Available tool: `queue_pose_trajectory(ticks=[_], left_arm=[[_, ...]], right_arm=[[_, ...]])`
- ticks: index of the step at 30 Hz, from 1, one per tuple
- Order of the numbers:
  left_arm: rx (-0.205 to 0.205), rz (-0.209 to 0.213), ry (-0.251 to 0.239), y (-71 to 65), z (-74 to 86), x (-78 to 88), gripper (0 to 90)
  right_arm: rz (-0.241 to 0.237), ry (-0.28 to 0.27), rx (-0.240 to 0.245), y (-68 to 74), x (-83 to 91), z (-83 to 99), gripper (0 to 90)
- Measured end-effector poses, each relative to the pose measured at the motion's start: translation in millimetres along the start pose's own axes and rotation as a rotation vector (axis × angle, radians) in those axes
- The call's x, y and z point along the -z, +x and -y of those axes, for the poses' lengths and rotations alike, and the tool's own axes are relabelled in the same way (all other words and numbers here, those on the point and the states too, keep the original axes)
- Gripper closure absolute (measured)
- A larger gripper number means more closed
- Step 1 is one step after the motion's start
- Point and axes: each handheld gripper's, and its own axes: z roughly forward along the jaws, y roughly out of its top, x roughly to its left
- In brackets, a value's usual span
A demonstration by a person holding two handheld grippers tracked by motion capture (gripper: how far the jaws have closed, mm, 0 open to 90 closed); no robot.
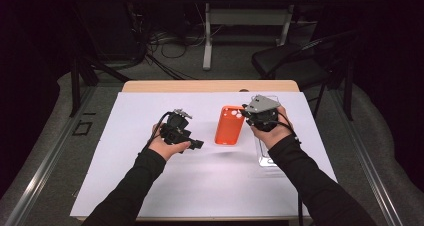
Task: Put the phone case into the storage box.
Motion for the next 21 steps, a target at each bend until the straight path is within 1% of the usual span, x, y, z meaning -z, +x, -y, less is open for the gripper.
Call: queue_pose_trajectory(ticks=[5, 11, 15, 19, 21], left_arm=[[0.004, 0.009, -0.030, 3.8, 2.9, 3.5, 25.4], [0.007, 0.007, -0.060, 6.0, 7.2, 7.5, 22.9], [0.003, 0.005, -0.067, 6.8, 10.6, 9.5, 22.2], [0.005, 0.003, -0.071, 7.1, 12.3, 10.6, 21.9], [0.000, 0.002, -0.071, 7.5, 12.7, 10.9, 21.9]], right_arm=[[0.024, -0.007, 0.000, -10.2, 1.7, 0.1, 81.1], [0.051, -0.009, -0.005, -20.4, 2.9, 3.9, 81.2], [0.070, -0.009, 0.010, -26.8, 4.1, 5.5, 81.2], [0.083, -0.015, 0.020, -34.0, 6.2, 3.9, 81.1], [0.094, -0.020, 0.025, -37.5, 7.0, 3.3, 81.2]])
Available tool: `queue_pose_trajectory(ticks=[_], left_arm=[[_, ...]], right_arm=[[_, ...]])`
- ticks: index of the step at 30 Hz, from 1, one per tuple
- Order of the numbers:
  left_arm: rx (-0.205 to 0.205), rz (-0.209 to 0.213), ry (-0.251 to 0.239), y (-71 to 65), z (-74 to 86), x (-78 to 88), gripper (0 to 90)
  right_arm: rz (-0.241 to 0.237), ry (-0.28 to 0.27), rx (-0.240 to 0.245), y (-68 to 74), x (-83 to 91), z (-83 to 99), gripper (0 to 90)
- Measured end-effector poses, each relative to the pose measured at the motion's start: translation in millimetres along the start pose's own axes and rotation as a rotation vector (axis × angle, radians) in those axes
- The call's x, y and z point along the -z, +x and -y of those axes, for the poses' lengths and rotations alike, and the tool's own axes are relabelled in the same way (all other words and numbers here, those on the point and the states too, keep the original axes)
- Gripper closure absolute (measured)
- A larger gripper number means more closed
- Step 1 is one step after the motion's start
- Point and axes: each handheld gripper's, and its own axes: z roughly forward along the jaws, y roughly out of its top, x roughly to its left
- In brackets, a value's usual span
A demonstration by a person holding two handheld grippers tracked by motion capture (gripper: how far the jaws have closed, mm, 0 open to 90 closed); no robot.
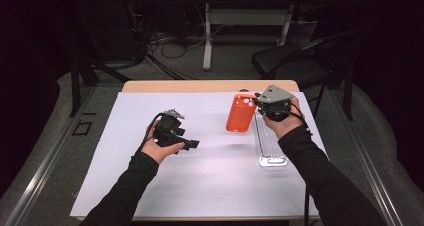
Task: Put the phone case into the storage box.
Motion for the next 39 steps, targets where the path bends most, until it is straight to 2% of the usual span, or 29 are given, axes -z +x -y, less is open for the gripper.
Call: queue_pose_trajectory(ticks=[3, 15, 29, 39], left_arm=[[-0.001, 0.002, 0.000, 0.5, 0.6, 0.4, 21.8], [0.008, 0.002, -0.017, 1.4, 1.5, 4.1, 21.7], [0.008, 0.001, -0.015, 1.4, 2.6, 4.0, 21.7], [0.009, 0.006, -0.013, 2.1, 2.4, 1.8, 21.7]], right_arm=[[0.010, -0.002, 0.016, -5.9, 0.4, 0.2, 81.1], [0.056, 0.000, 0.025, -26.4, 3.5, 2.5, 81.1], [0.096, 0.001, 0.015, -42.7, 11.3, 3.8, 81.1], [0.129, 0.019, 0.026, -53.0, 16.5, 10.3, 81.2]])
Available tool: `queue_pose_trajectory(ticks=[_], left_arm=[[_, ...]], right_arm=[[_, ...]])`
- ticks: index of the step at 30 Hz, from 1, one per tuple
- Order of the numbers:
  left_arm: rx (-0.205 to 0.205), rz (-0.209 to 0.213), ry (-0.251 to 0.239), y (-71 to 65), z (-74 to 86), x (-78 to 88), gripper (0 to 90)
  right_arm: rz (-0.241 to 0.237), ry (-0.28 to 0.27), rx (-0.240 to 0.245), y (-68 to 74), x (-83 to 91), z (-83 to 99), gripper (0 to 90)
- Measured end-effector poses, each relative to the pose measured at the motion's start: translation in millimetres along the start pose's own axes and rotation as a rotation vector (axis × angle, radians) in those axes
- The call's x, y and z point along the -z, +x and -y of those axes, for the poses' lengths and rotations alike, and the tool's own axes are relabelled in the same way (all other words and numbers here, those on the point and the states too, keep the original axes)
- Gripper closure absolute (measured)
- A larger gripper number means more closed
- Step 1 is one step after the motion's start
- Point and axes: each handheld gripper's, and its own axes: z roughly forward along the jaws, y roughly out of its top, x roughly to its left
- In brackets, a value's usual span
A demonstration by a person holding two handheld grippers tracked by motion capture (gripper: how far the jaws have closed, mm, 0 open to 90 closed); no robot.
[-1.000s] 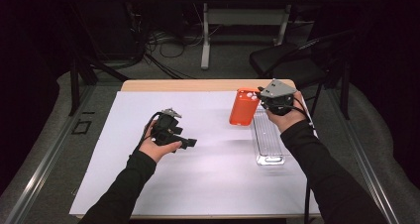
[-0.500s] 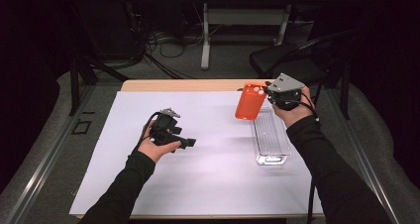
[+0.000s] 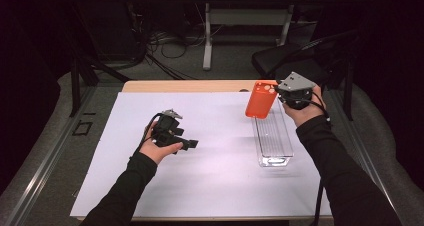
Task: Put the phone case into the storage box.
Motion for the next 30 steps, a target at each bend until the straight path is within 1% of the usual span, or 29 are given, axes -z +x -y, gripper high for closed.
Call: queue_pose_trajectory(ticks=[8, 16, 25, 30], left_arm=[[0.000, 0.001, 0.002, -1.1, 0.0, -2.1, 21.7], [0.000, 0.000, 0.003, -0.7, 0.0, -3.2, 21.7], [0.005, -0.001, 0.009, 0.5, 1.5, -2.0, 21.7], [0.003, -0.006, 0.004, 1.4, 1.9, -0.6, 21.7]], right_arm=[[0.017, 0.016, 0.006, -7.2, 3.2, 6.9, 81.2], [0.033, 0.028, 0.001, -11.9, 5.0, 12.9, 81.1], [0.053, 0.043, 0.013, -16.6, 1.9, 19.5, 81.2], [0.067, 0.050, 0.015, -19.7, -3.9, 24.6, 81.2]])
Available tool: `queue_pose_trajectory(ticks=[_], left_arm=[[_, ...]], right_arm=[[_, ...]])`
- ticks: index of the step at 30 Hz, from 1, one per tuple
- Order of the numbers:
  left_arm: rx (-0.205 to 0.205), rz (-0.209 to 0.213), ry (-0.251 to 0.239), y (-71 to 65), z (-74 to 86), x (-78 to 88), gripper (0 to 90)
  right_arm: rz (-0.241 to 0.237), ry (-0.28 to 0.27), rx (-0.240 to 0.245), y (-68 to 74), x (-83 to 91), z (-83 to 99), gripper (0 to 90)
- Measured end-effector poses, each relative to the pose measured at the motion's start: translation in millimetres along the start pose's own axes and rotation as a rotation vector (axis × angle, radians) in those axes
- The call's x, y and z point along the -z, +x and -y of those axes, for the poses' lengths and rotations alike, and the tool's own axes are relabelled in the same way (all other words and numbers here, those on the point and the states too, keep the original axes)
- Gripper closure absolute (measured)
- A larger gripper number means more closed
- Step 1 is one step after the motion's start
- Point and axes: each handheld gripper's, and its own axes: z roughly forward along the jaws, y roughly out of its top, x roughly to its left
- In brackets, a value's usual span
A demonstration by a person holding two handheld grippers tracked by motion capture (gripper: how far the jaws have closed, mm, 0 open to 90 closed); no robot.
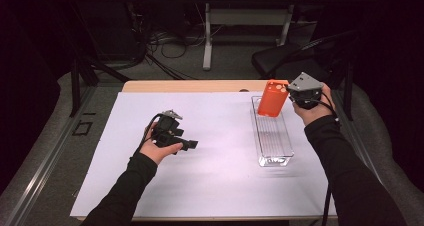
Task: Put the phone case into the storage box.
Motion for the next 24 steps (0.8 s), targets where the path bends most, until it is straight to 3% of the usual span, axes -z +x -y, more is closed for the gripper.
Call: queue_pose_trajectory(ticks=[24], left_arm=[[0.021, -0.017, -0.002, 5.4, 9.4, 6.8, 21.8]], right_arm=[[0.046, 0.001, 0.077, 6.1, -43.9, 14.3, 81.1]])
